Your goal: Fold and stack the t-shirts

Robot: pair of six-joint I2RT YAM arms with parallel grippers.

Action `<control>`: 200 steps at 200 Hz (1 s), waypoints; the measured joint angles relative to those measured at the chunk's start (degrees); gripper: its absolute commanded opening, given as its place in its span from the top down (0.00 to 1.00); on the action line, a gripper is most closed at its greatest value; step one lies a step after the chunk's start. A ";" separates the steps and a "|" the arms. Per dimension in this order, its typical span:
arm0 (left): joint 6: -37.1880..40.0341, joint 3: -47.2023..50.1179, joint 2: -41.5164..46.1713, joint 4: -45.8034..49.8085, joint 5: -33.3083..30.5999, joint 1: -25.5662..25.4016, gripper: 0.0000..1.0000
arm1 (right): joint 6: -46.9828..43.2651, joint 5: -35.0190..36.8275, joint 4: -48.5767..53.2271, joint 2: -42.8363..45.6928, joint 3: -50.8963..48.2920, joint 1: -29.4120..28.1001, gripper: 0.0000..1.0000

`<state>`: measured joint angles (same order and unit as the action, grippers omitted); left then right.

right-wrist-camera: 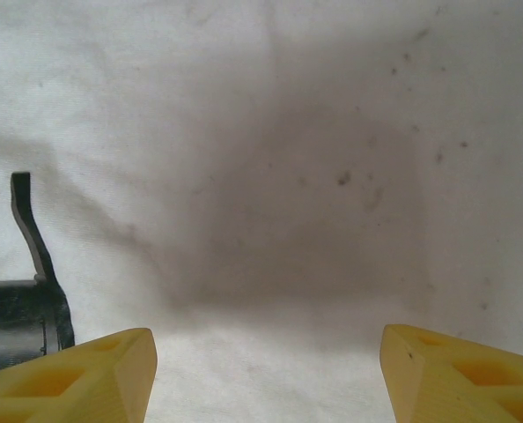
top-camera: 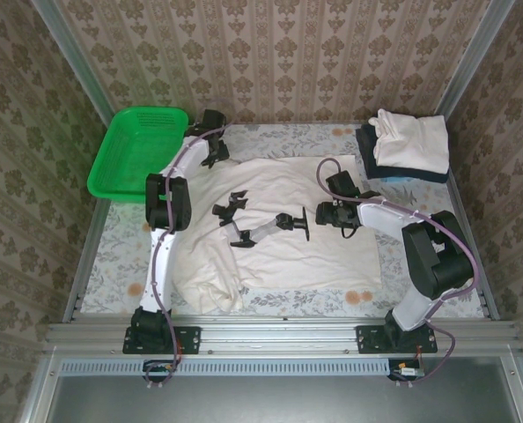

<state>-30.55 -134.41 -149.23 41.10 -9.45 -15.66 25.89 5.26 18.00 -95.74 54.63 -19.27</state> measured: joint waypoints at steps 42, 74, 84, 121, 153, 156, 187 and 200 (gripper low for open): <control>1.75 -1.09 0.17 -3.72 4.09 -0.07 1.00 | 0.00 -0.83 -0.26 0.00 0.00 0.02 0.31; 2.25 15.26 10.27 -14.51 5.07 -0.94 1.00 | 0.13 -1.27 -1.77 0.00 -0.92 0.00 0.31; 1.60 28.50 18.21 -20.39 4.42 -1.33 0.94 | 0.33 -1.46 -2.38 0.00 -1.86 0.00 0.31; -3.93 56.70 33.46 -30.88 3.43 -1.40 0.66 | 0.90 -2.19 -2.69 0.00 -3.76 0.00 0.31; -5.01 57.94 32.61 -29.90 2.25 -0.81 0.59 | 0.87 -2.32 -2.80 0.00 -3.74 0.00 0.30; -4.79 57.64 32.63 -29.73 1.92 -0.92 0.58 | 0.87 -2.32 -2.78 0.00 -3.74 0.00 0.30; -3.72 52.04 32.63 -25.14 -2.23 -2.45 0.51 | 0.90 -2.32 -2.82 0.00 -3.76 0.00 0.30; -3.10 49.53 32.72 -23.50 -4.09 -3.10 0.47 | 0.90 -2.32 -2.82 0.00 -3.76 0.00 0.30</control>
<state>-33.65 -84.88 -116.51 17.61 -13.54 -18.76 26.79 2.94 15.18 -95.74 50.87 -19.27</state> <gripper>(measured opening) 0.497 0.699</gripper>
